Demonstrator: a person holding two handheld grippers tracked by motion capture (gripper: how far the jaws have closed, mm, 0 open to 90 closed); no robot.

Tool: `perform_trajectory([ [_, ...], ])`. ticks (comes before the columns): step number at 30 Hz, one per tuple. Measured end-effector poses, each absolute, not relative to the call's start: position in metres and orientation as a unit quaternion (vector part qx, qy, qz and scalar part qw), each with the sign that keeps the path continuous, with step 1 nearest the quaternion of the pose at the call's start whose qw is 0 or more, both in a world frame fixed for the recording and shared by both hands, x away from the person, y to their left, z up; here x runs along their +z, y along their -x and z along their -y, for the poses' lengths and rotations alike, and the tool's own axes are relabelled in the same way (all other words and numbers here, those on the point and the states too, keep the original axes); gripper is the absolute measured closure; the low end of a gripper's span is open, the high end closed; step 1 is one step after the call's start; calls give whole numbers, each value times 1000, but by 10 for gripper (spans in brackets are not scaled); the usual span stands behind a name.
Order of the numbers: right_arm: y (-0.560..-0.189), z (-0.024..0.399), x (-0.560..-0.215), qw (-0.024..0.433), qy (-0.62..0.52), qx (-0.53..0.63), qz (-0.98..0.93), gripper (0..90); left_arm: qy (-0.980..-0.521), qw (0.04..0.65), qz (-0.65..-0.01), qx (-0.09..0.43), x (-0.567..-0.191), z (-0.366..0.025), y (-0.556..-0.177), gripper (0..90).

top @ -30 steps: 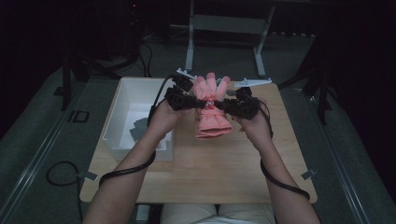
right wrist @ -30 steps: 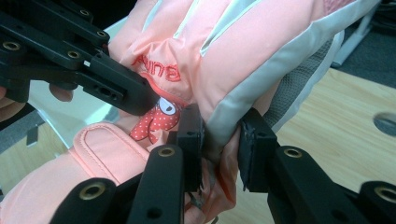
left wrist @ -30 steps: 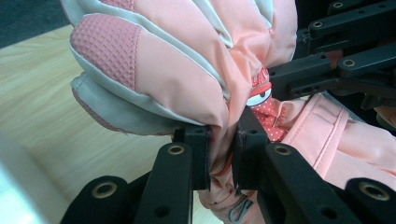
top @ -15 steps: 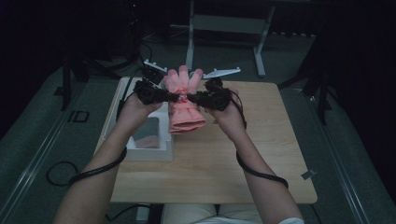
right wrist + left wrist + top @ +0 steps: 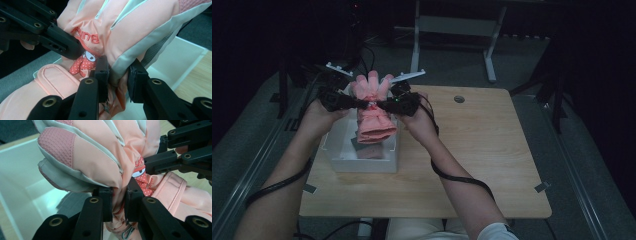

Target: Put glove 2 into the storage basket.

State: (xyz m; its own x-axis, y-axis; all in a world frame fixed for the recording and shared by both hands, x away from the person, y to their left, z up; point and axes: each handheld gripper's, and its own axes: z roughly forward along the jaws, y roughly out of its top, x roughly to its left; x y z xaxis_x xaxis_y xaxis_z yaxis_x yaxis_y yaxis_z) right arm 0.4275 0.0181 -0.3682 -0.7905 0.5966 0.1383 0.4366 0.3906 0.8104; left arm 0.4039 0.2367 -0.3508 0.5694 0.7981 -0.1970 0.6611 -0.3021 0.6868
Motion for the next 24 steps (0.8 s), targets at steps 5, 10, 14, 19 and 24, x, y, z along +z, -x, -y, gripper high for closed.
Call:
perform_trajectory([
  [5, -438, -39, -387, 85, -317, 434, -839, 729, -794, 381, -467, 74, -377, -253, -415, 788],
  [10, -447, -49, -413, 83, -328, 398, -853, 730, -792, 377, -478, 45, -412, -257, -427, 787],
  [14, -449, -53, -429, 81, -335, 375, -860, 734, -798, 358, -483, 32, -429, -254, -433, 784],
  [19, -451, -61, -444, 74, -355, 341, -868, 735, -801, 340, -491, 22, -442, -253, -438, 784],
  [24, -451, -70, -445, 83, -360, 313, -875, 732, -805, 316, -502, 20, -445, -251, -440, 779],
])
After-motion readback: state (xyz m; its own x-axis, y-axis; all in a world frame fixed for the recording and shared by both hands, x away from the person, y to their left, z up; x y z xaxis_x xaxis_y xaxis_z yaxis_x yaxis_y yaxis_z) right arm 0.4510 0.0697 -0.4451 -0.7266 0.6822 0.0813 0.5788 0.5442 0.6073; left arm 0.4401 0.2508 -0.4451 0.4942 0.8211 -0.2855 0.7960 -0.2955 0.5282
